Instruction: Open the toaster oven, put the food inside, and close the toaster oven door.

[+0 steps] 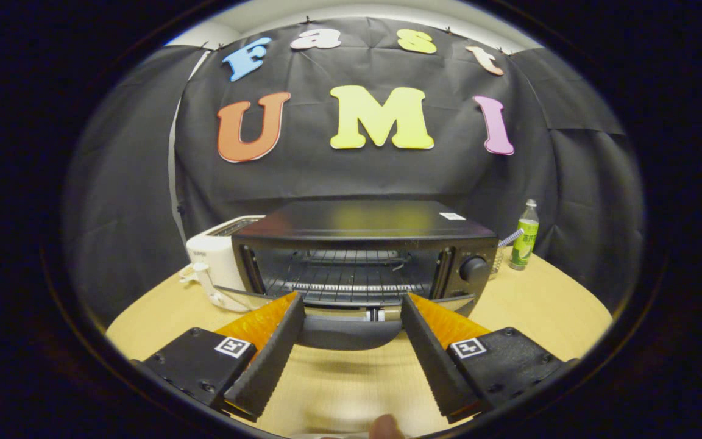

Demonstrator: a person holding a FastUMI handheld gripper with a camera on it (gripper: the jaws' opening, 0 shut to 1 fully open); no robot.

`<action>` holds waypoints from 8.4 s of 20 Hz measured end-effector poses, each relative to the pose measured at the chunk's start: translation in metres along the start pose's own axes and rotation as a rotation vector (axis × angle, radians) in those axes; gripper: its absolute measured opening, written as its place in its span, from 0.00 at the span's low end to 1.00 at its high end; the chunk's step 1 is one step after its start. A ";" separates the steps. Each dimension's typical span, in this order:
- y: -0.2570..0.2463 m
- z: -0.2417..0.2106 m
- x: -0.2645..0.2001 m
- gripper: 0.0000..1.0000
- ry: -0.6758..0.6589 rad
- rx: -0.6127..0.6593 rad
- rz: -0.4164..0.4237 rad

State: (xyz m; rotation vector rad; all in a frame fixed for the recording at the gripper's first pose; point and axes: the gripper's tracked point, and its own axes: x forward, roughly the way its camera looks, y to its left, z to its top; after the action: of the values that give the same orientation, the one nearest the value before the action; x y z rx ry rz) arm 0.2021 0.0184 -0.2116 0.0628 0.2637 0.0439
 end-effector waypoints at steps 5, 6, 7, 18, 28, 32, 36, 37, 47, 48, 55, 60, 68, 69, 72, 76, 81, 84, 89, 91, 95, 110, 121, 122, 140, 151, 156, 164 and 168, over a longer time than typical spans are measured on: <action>0.001 -0.045 -0.023 1.00 0.098 -0.035 0.037; 0.001 -0.052 -0.025 1.00 0.121 -0.043 0.045; 0.000 -0.058 -0.026 1.00 0.145 -0.039 0.052; -0.007 -0.057 -0.095 1.00 0.185 0.050 0.059; -0.013 -0.052 -0.181 1.00 0.107 0.125 -0.005; -0.003 -0.088 -0.178 1.00 0.171 0.211 -0.001; 0.003 -0.122 -0.169 1.00 0.240 0.213 -0.033; 0.004 -0.128 -0.166 1.00 0.249 0.210 -0.042; 0.007 -0.185 -0.142 0.91 0.380 0.218 -0.088; 0.005 -0.184 -0.140 0.88 0.367 0.200 -0.099; 0.006 -0.185 -0.138 0.54 0.369 0.218 -0.072; 0.001 -0.165 -0.147 0.39 0.326 0.241 -0.049; -0.001 -0.046 -0.082 0.38 0.192 0.371 0.043; 0.000 -0.035 -0.064 0.38 0.186 0.388 0.049; 0.002 -0.014 -0.004 0.38 0.175 0.447 0.062; -0.012 -0.009 0.073 0.38 0.174 0.505 0.002; -0.020 -0.011 0.129 0.38 0.148 0.563 -0.057; -0.020 -0.010 0.142 0.38 0.131 0.565 -0.069; -0.022 -0.009 0.148 0.62 0.109 0.526 -0.080; -0.025 -0.006 0.137 0.76 0.109 0.505 -0.094; -0.031 -0.004 0.102 0.98 0.119 0.388 -0.115; -0.001 -0.056 -0.078 1.00 0.167 0.145 0.069; 0.009 -0.139 -0.048 1.00 0.394 0.051 0.051; 0.009 -0.141 -0.043 1.00 0.406 0.043 0.048; 0.012 -0.074 -0.025 1.00 0.249 0.120 0.007; 0.003 0.026 -0.025 1.00 0.035 0.073 -0.008; -0.022 0.069 -0.090 1.00 -0.064 0.060 -0.040; -0.058 0.155 -0.266 1.00 -0.290 0.088 -0.093; -0.070 0.172 -0.352 1.00 -0.375 0.099 -0.114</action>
State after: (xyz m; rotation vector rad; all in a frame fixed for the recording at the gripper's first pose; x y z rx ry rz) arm -0.0896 -0.0790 0.0403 0.1520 -0.1063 -0.0943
